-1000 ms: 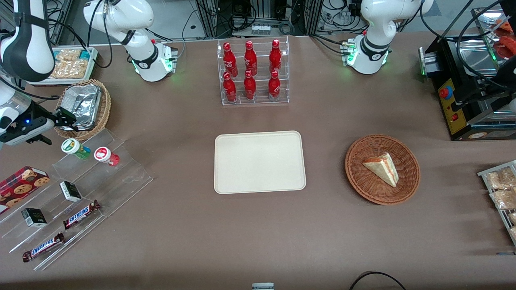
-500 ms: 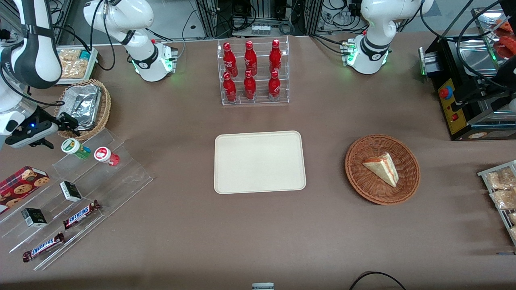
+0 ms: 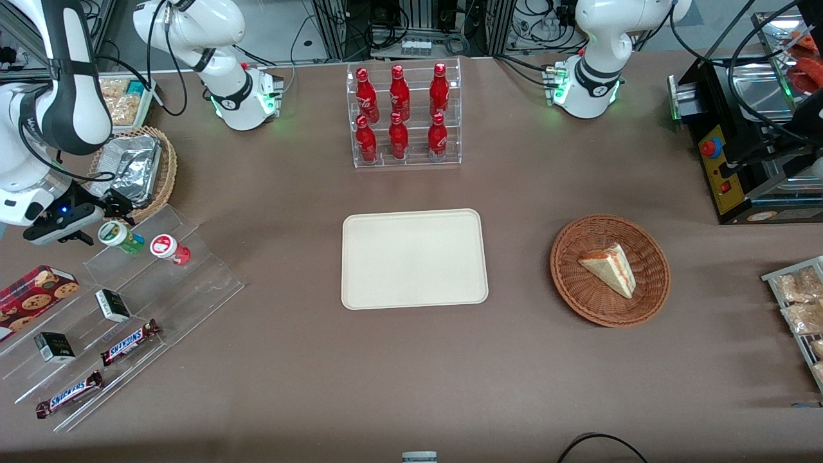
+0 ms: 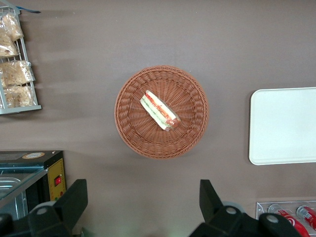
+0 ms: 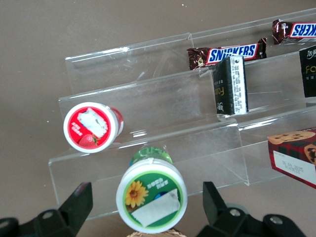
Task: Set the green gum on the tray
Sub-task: 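Lower the open right gripper over the green-lidded gum tub, then close the right gripper on the green gum tub and lift it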
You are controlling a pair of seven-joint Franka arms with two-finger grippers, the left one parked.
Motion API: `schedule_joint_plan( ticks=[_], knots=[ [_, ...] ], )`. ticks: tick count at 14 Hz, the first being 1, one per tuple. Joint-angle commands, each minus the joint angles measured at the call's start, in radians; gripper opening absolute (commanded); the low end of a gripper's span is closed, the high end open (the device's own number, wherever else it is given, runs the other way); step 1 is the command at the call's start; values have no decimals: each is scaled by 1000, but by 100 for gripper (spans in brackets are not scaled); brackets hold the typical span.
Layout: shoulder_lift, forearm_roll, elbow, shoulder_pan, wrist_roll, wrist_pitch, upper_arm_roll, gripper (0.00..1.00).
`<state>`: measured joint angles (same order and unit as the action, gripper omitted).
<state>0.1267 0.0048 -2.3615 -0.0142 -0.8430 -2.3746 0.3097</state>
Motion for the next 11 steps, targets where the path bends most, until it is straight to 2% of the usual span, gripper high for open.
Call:
schedule_joint_plan(
  ticks=[1,4,5,7,8,11],
  knots=[
    [-7,-5,-15,-3,-13,-37,3,99],
    [-9,-3,-22,-3,-13,-37,6,97],
    [-9,-3,-22,-3,-13,-35,8,81],
    [-10,-3,-19,0,-13,-32,8,12],
    [-12,-5,-16,2,-13,-29,8,0],
    [-18,-5,21,8,-14,-5,6,0]
  ],
)
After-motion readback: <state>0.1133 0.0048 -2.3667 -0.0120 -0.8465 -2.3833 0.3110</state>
